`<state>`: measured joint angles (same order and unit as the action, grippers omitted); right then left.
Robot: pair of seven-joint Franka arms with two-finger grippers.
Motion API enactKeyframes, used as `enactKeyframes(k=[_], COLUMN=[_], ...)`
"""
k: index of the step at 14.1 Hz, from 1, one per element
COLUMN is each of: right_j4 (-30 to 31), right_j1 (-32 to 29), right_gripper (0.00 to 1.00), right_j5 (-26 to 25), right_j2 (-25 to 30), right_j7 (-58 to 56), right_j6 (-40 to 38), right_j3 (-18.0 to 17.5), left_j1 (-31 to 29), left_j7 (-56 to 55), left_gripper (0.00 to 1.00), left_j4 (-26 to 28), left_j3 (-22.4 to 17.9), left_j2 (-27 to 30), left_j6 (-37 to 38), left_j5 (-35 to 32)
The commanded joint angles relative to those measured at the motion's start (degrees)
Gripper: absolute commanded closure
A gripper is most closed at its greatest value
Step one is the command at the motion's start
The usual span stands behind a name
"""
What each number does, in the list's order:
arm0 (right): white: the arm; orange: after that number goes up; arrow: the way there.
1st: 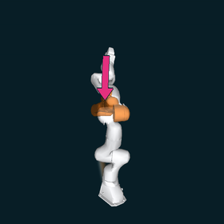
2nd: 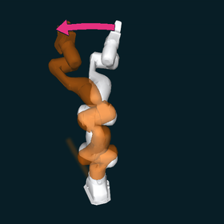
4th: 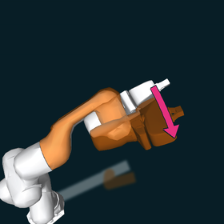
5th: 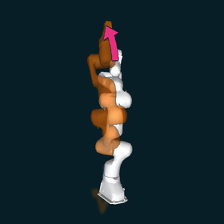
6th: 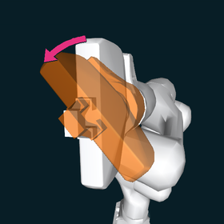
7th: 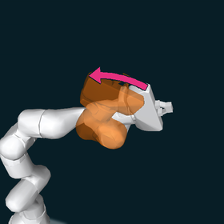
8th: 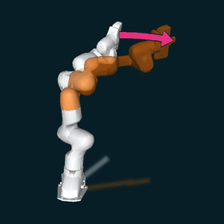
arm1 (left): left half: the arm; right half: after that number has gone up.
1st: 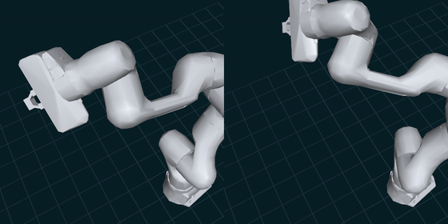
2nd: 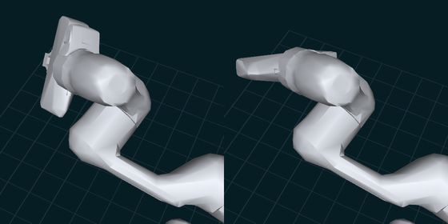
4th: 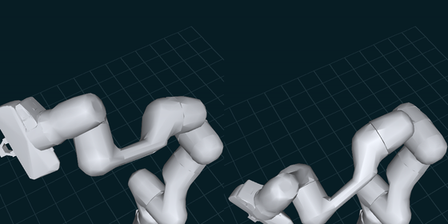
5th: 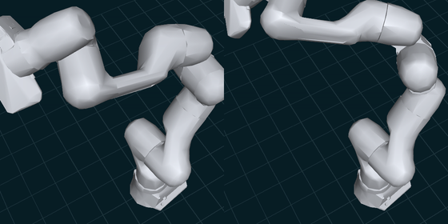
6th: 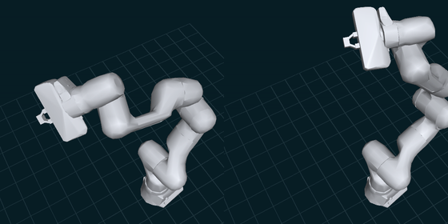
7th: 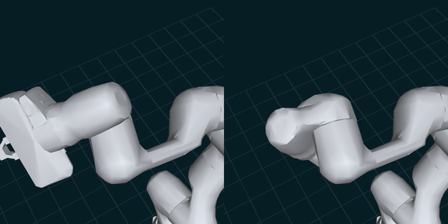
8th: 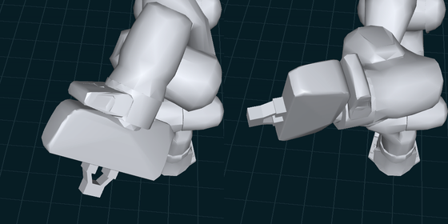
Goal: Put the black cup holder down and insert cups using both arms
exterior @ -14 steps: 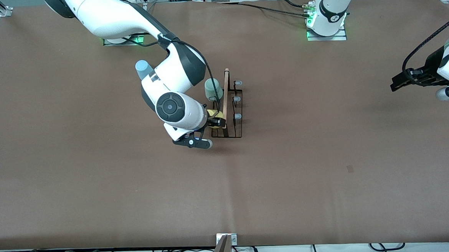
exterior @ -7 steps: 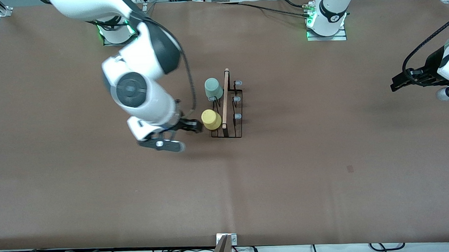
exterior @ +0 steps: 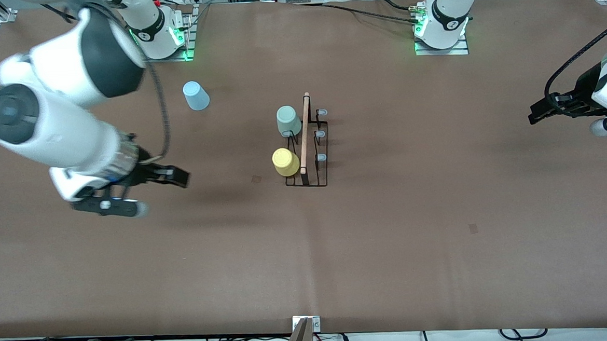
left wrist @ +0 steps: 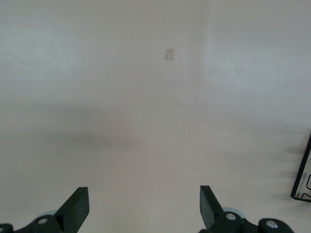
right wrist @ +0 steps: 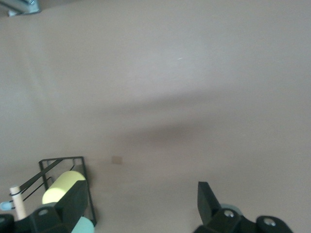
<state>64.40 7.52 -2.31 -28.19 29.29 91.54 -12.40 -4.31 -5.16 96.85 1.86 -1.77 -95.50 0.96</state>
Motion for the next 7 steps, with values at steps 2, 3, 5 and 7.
enactKeyframes(k=[2, 3, 5, 7], right_j4=[3.78, 5.72, 7.05, 7.06], right_j1=[-3.83, -4.53, -7.33, -9.54], right_gripper=[0.0, 0.0, 0.0, 0.0], right_j5=[-0.77, -0.51, -0.5, 0.11], right_j2=[5.06, 6.99, 9.19, 9.91], right_j7=[-9.65, -12.56, -18.27, -23.99], right_j6=[-0.93, -0.75, -0.84, -1.45], right_j3=[3.24, 4.83, 6.42, 8.0], left_j1=[0.0, 0.0, 0.0, 0.0], left_j7=[-0.11, -0.11, -0.11, -0.11], left_gripper=[0.0, 0.0, 0.0, 0.0], left_j4=[-0.88, -0.88, -0.88, -0.88], left_j3=[-0.19, -0.19, -0.19, -0.19], left_j2=[-0.16, -0.16, -0.16, -0.16], left_j6=[0.14, 0.14, 0.14, 0.05], left_j5=[0.44, 0.44, 0.44, 0.44])
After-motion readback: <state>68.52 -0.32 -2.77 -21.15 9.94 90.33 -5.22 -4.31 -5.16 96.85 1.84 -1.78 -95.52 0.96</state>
